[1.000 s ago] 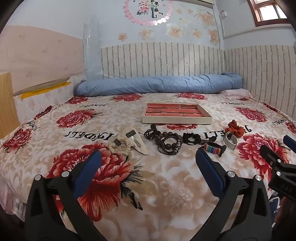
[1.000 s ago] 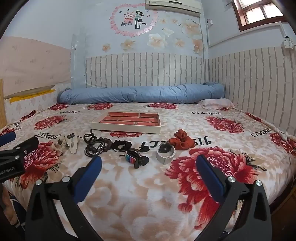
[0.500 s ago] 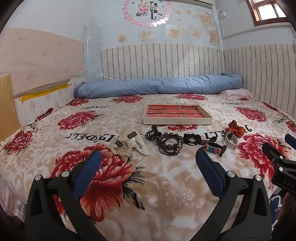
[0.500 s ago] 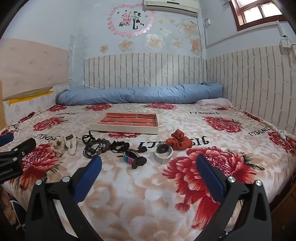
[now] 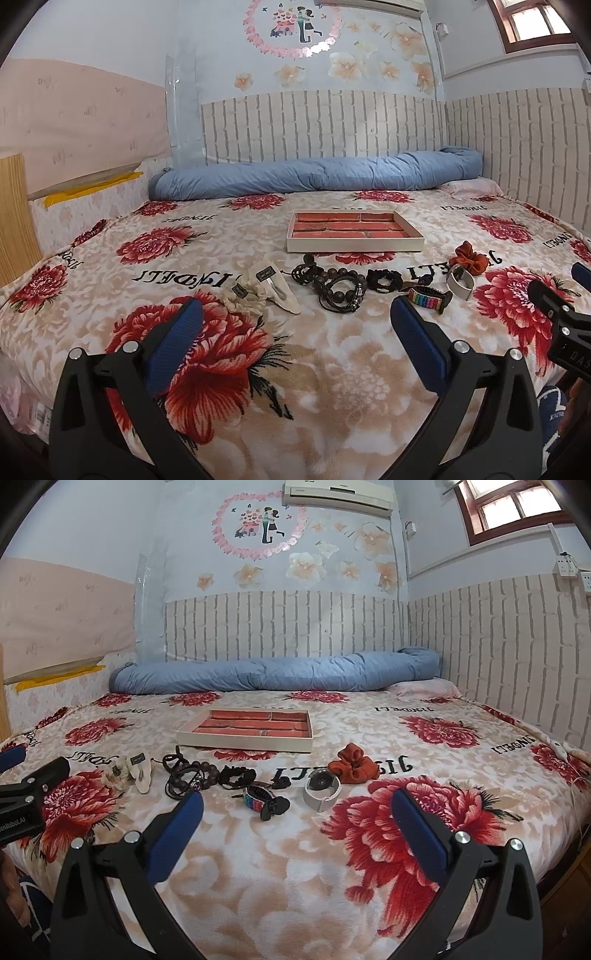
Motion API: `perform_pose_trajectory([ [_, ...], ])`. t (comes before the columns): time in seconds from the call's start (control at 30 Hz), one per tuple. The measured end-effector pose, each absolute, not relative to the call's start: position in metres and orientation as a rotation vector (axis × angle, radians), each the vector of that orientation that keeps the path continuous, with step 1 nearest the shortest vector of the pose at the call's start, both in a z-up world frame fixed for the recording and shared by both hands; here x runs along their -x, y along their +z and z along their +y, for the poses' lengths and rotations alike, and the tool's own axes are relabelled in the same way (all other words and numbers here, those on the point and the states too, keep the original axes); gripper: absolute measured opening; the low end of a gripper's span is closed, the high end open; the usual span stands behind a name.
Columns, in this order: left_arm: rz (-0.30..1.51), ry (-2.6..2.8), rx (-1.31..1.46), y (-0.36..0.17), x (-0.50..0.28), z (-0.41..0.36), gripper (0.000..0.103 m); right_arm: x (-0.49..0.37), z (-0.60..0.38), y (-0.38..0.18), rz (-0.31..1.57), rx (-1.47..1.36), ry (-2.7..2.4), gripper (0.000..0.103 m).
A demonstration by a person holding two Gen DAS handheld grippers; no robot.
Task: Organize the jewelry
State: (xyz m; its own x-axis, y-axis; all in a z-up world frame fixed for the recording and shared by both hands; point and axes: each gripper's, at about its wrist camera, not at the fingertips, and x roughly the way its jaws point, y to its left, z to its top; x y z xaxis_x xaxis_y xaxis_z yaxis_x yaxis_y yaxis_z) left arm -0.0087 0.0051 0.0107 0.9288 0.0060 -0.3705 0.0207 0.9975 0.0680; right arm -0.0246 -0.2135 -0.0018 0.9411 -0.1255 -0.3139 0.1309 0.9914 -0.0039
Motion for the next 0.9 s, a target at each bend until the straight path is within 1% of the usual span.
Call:
perform_pose_trajectory([
  [0.9,0.367,-0.011,-0.074,0.0203,0.0128,0.0067,0.098,0.0262,-0.213,0.0022,0.308,-0.015,-0.134,0.099],
])
